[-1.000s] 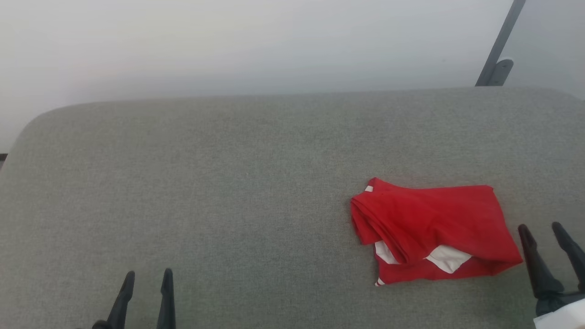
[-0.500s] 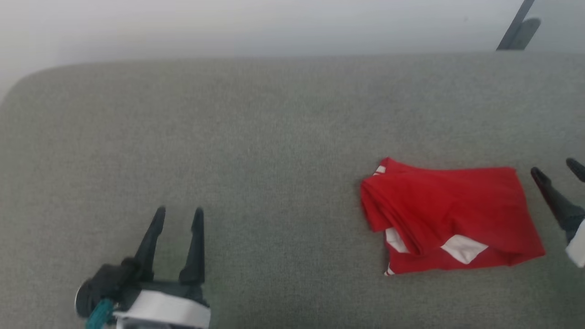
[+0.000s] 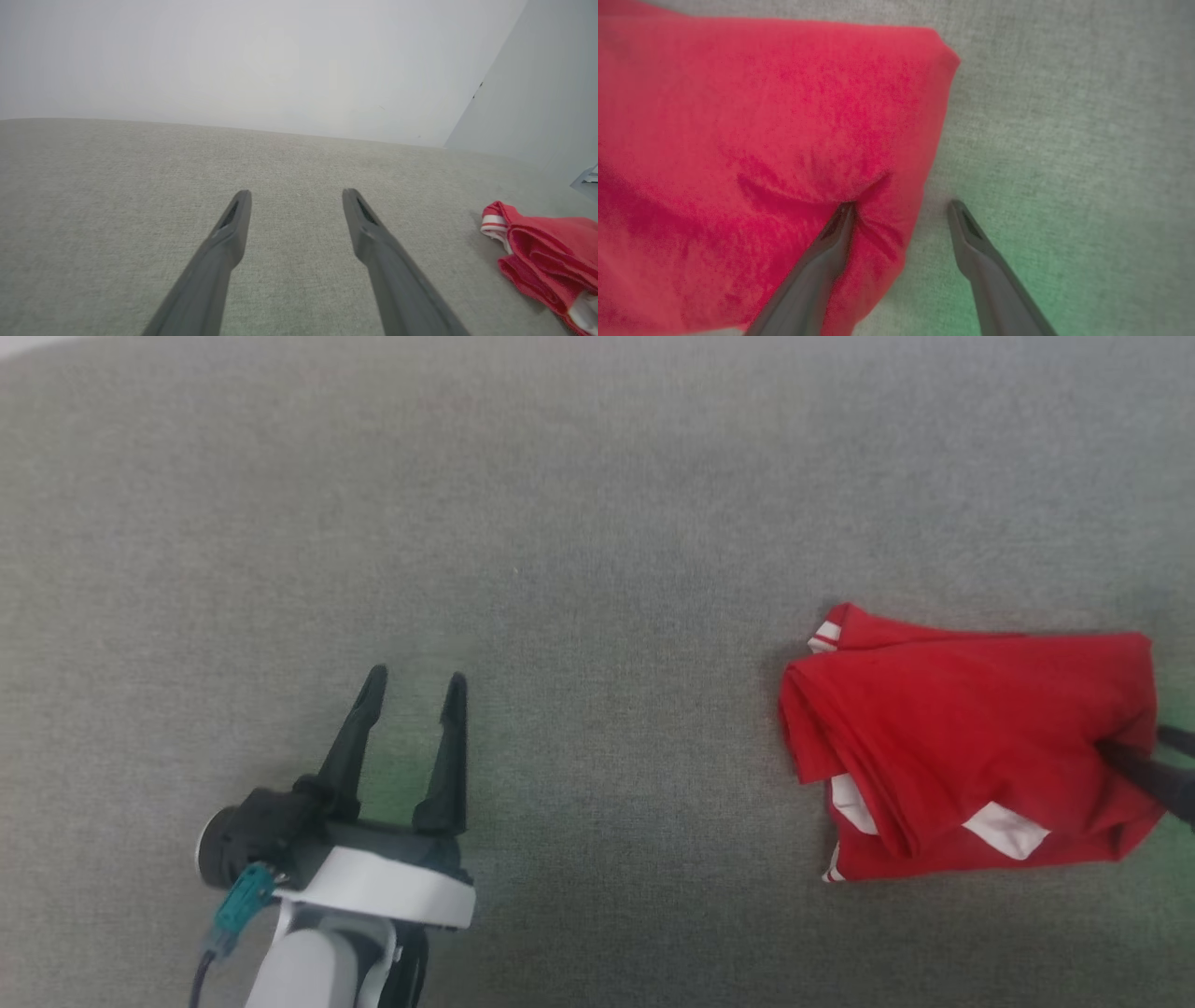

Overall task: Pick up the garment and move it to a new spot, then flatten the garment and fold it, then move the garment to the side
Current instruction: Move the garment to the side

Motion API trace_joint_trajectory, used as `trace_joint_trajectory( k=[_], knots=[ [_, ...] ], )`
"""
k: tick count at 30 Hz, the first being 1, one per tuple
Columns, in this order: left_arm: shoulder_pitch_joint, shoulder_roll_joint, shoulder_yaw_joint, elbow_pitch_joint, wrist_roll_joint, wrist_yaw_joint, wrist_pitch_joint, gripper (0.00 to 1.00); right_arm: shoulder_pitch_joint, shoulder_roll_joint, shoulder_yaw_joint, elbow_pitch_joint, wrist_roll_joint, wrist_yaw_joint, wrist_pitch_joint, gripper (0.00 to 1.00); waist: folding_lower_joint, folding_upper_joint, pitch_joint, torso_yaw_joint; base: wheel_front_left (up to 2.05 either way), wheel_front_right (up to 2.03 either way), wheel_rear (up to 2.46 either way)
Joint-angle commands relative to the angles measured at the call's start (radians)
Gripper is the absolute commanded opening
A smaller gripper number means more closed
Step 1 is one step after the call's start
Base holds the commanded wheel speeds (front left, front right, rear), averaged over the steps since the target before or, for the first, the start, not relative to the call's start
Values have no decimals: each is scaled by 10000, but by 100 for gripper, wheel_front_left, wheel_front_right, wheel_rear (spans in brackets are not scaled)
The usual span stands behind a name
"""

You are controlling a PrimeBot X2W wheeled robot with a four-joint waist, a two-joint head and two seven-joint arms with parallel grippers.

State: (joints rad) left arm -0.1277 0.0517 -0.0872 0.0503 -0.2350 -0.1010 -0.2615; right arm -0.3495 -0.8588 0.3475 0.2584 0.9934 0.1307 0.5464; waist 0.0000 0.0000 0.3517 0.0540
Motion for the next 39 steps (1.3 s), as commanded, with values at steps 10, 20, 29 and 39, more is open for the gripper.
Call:
trace_joint_trajectory(
  k=[10, 20, 29, 39],
  knots=[
    [-818, -20, -406, 65, -91, 284, -48, 100, -423, 749, 1088, 907, 243, -57, 185, 2, 0, 0, 1038, 218, 0, 0, 0],
    [-968, -20, -200, 204, 244, 188, -48, 100, -807, 480, 788, 1195, 746, -77, -1214, 0, 0, 0, 1014, -543, 0, 0, 0],
    [-2339, 13, -307, 450, 1122, -148, -48, 100, -1451, -343, -511, 1990, 1116, -7, -3229, 0, 0, 0, 1676, -2030, 0, 0, 0],
    [-4993, 445, -1380, 1141, 1759, -293, -48, 100, -3394, -676, -736, 4477, 622, -7, -4783, 0, 0, 0, 2821, -2858, 0, 0, 0]
  ],
)
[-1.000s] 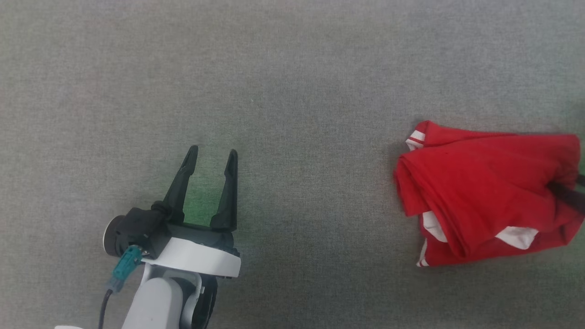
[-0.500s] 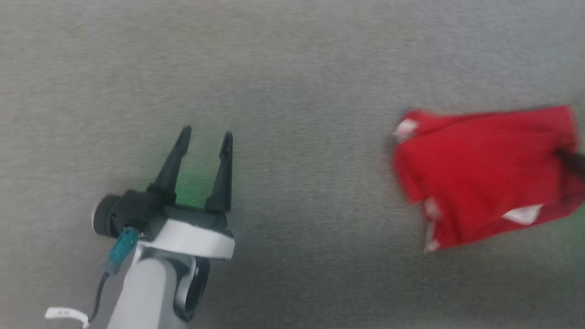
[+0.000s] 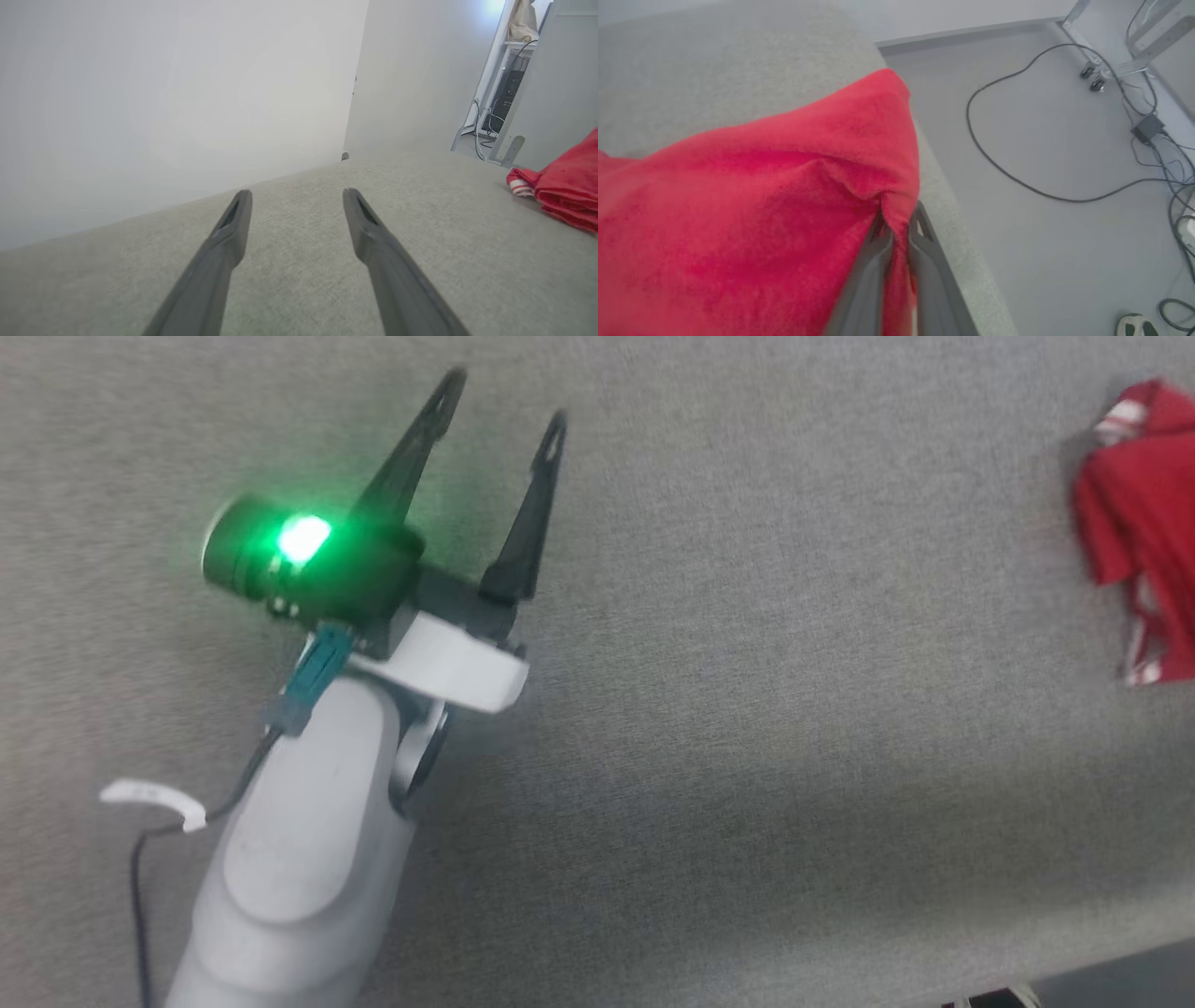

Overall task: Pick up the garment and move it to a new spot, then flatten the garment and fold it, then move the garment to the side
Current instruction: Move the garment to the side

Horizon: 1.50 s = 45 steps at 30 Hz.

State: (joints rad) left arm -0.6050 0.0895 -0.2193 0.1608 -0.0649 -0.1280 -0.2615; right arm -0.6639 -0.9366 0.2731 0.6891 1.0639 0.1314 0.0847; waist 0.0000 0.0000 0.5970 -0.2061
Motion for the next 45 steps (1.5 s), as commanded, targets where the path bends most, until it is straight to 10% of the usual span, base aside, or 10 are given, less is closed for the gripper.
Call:
trace_joint_trajectory(
  k=[1, 18, 20, 21, 35, 45],
  knots=[
    [-418, 110, -142, 82, 87, -27, -48, 100, -486, 129, 54, 426, -156, -15, -308, 0, 0, 0, 463, -280, 0, 0, 0],
    [-1232, 527, -312, 203, 284, 25, -23, 100, -3020, 1023, 1900, 3298, -956, -15, -2127, 0, 0, 0, 1240, -220, 0, 0, 0],
    [-1108, 488, -282, 178, 238, 56, -22, 100, -3081, 1076, 2094, 3454, -916, -15, -2251, 88, 0, 0, 1145, -176, 0, 0, 0],
    [-1042, 456, -269, 166, 205, 74, -22, 100, -3112, 1036, 2205, 3504, -913, -15, -2344, 100, 0, 0, 1075, -141, 0, 0, 0],
    [1471, -101, 767, 154, -629, 184, -39, 100, -1827, 884, 3658, 2031, -1046, -15, -3488, 100, 0, 0, -1637, 944, 0, 0, 0],
    [3799, -303, 1889, 511, -1102, 26, -45, 100, 602, 1972, 2288, -26, -2755, -15, -3503, 100, 0, 0, -3597, 2102, 0, 0, 0]
  ],
)
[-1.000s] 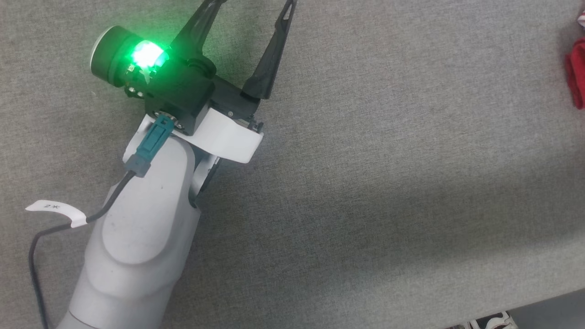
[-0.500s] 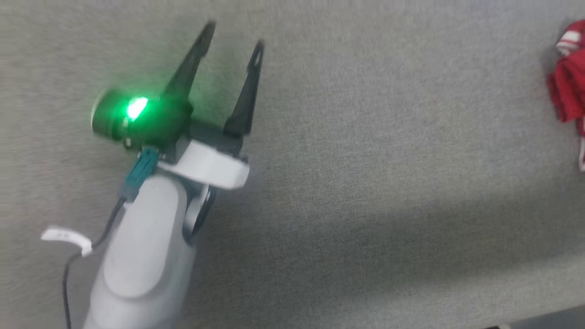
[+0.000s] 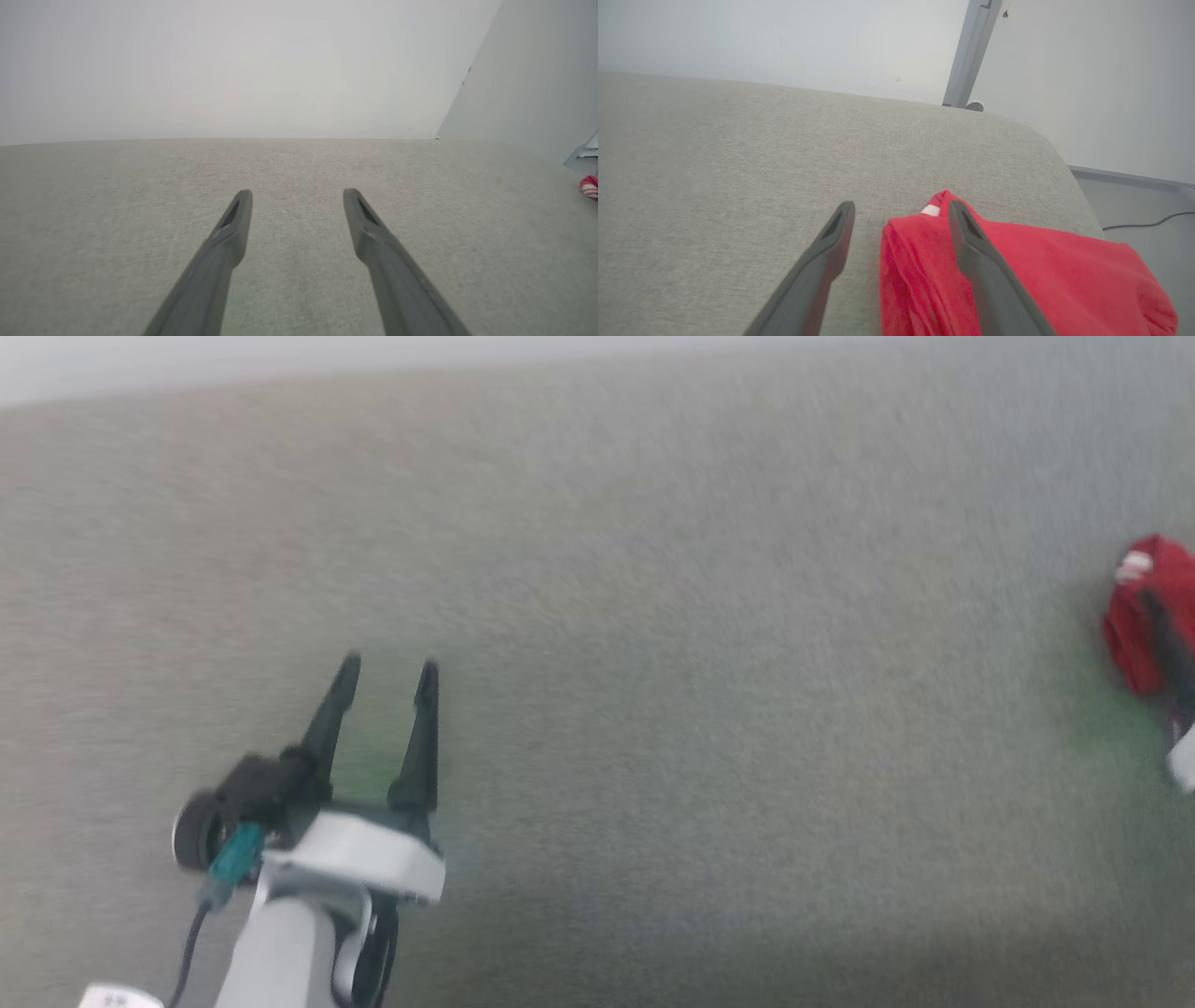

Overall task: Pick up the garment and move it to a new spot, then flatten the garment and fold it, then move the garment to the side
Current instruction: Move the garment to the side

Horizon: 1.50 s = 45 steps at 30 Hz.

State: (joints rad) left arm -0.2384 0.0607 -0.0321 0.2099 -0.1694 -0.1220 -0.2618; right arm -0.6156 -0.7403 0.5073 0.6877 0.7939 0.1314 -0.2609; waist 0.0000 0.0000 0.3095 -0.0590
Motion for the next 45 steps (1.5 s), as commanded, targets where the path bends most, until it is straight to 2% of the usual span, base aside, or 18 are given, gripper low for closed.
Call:
trace_joint_trajectory(
  k=[1, 5, 10, 14, 21, 34, 45],
  knots=[
    [332, -25, 120, 27, -88, -39, -41, 100, 448, 195, -183, -194, -225, -15, -48, 100, 0, 0, -888, 730, 0, 0, 0],
    [1087, -62, 419, 95, -193, -82, -42, 100, 1532, 898, -875, -890, -800, -16, -49, 100, 0, 0, -1518, 1035, 0, 0, 0],
    [1818, -80, 797, 131, -374, -94, -42, 100, 2630, 1644, -1243, -1585, -1137, -15, -50, 100, 0, 0, -2209, 1212, 0, 0, 0],
    [2282, -14, 871, 76, -505, -91, -42, 100, 3252, 2063, -1463, -1974, -1265, -15, -50, 100, 0, 0, -2648, 1222, 0, 0, 0],
    [2919, 191, 928, -166, -766, -94, -42, 100, 4150, 2658, -2519, -2950, -1350, -15, -51, 100, 0, 0, -3057, 1158, 0, 0, 0],
    [3810, 156, 849, -1245, -652, -94, -42, 100, 6317, 3234, -4326, -4702, -1928, -9, -51, 100, 0, 0, -3215, 1285, 0, 0, 0],
    [4043, 62, 857, -1652, -496, -95, -43, 100, 6889, 3484, -4753, -5129, -2122, -9, -52, 100, 0, 0, -3205, 1274, 0, 0, 0]
  ],
)
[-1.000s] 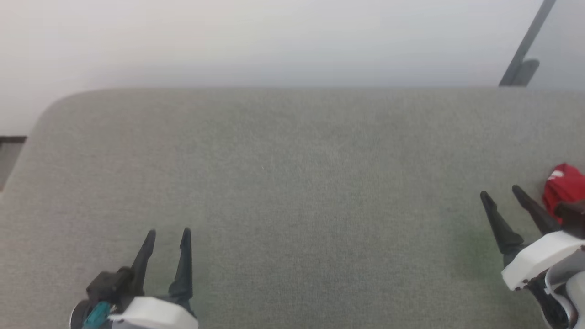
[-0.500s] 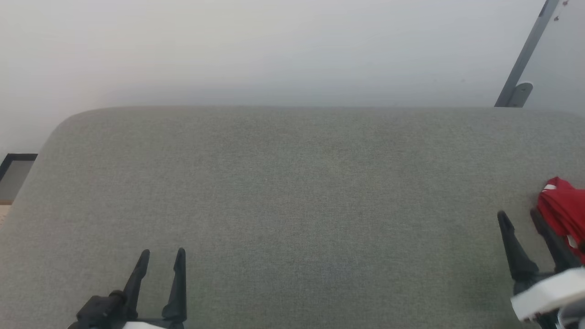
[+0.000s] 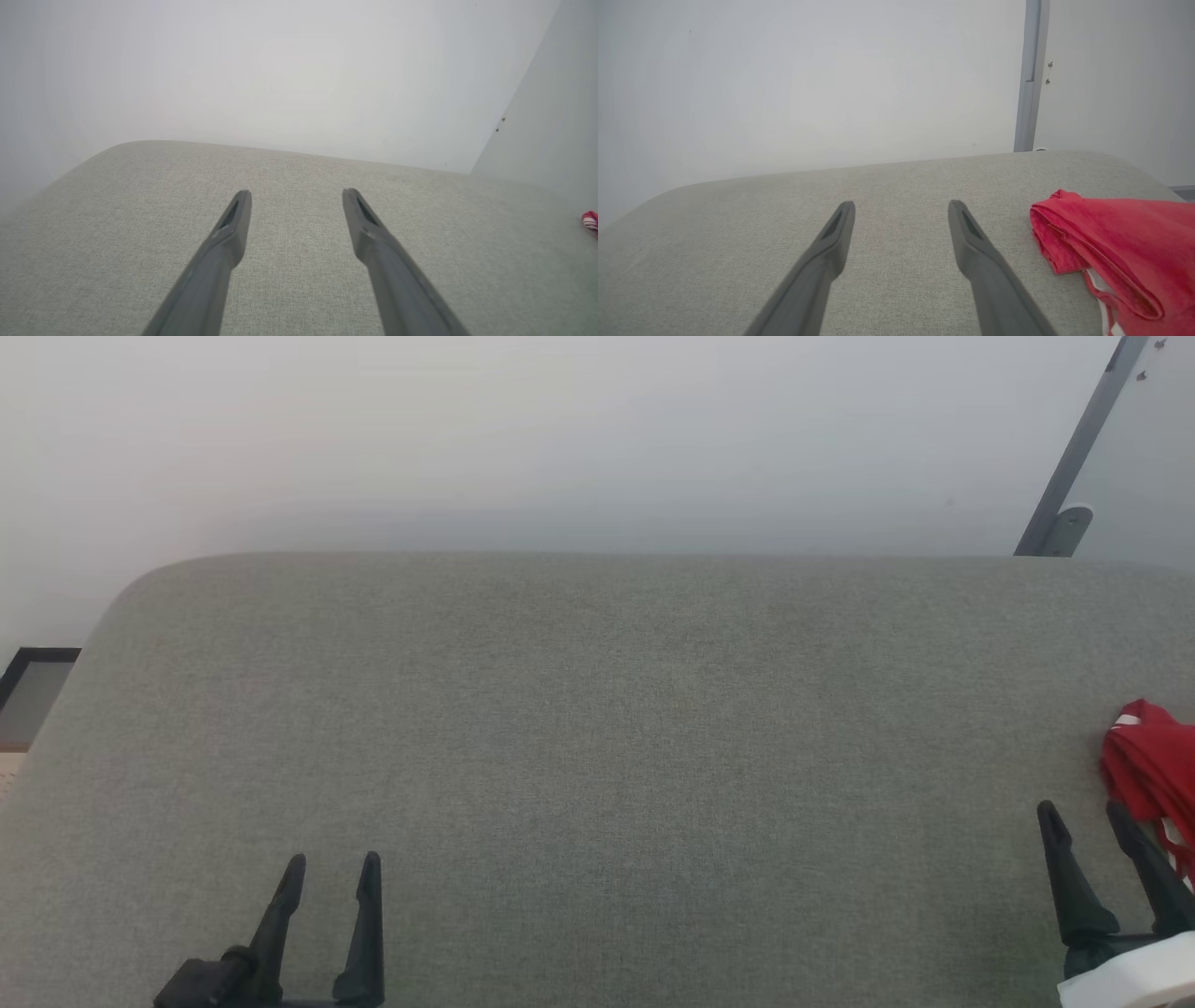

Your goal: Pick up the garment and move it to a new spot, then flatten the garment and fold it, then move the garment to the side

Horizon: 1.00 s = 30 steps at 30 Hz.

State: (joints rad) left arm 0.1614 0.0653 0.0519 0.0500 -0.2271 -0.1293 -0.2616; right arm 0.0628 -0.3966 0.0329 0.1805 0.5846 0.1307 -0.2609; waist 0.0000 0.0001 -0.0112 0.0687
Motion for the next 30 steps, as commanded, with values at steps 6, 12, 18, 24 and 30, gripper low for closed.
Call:
trace_joint_trajectory(
  k=[6, 12, 18, 24, 30],
  knots=[
    [47, 3, 30, -87, 104, -22, -44, 100, 135, 98, -51, -99, -24, -1, -52, 100, 0, -1, 18, -28, 0, 0, 0],
    [50, -10, 43, -67, 50, -22, -44, 100, 121, 109, -34, -113, 32, -1, -52, 100, 0, -1, 43, -35, 0, 0, 0],
    [96, -33, 120, -49, -68, -22, -44, 100, 85, 126, -13, -150, 66, -1, -52, 100, 0, -1, 70, -59, 0, 0, 0],
    [10, -128, 57, 321, -162, 2, 21, 0, 211, 423, 66, 195, 76, 0, 63, 0, 0, -1, 83, -71, 0, 0, 0],
    [-184, -85, 33, 441, -1299, 14, 261, 0, 69, 679, -44, 244, 890, 0, 350, 0, 0, -1, 86, -100, 0, 0, 0]
  ],
)
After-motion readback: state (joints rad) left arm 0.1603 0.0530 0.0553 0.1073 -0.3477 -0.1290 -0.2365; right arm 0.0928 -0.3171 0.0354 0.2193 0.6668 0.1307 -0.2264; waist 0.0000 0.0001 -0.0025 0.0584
